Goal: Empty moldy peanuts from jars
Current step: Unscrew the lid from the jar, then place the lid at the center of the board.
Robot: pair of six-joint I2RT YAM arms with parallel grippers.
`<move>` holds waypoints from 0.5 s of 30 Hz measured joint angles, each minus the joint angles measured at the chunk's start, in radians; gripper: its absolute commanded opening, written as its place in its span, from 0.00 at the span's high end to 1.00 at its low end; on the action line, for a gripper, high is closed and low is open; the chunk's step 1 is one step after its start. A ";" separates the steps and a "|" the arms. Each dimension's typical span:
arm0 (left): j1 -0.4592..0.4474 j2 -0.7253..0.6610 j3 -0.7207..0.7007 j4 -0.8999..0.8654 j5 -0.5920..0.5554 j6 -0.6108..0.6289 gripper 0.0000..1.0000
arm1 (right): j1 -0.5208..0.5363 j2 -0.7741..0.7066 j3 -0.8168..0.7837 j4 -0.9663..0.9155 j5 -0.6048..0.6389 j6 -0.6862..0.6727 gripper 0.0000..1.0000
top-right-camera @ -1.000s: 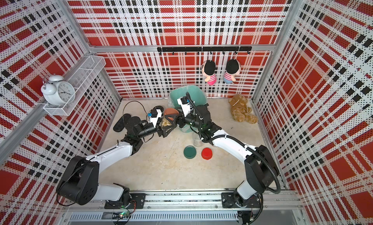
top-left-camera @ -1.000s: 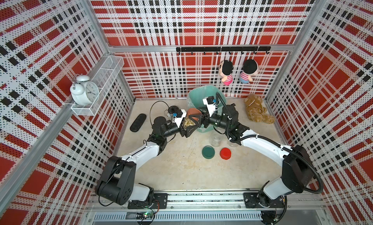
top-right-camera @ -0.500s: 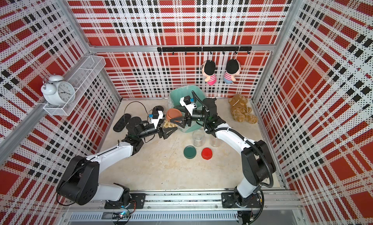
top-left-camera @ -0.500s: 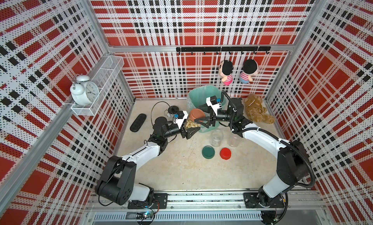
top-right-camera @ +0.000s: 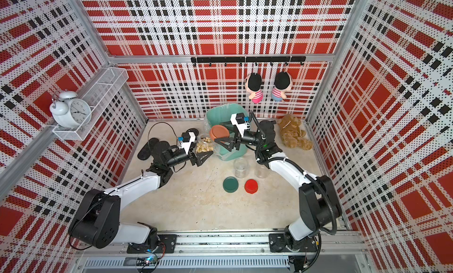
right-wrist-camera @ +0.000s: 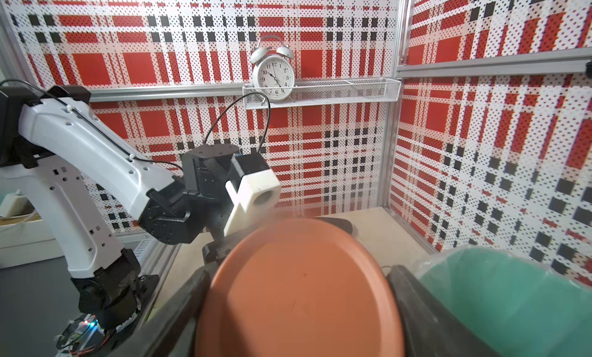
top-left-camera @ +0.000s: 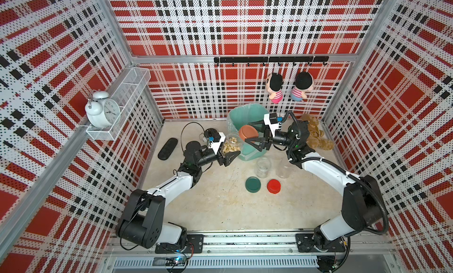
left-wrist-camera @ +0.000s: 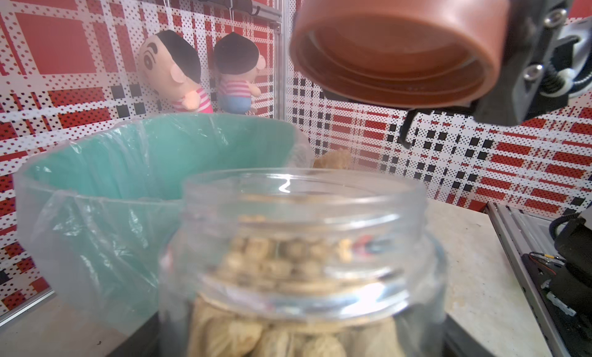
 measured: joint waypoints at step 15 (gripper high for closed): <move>0.177 -0.084 -0.001 0.000 -0.090 -0.026 1.00 | 0.261 -0.252 -0.314 -0.232 0.415 -0.238 0.29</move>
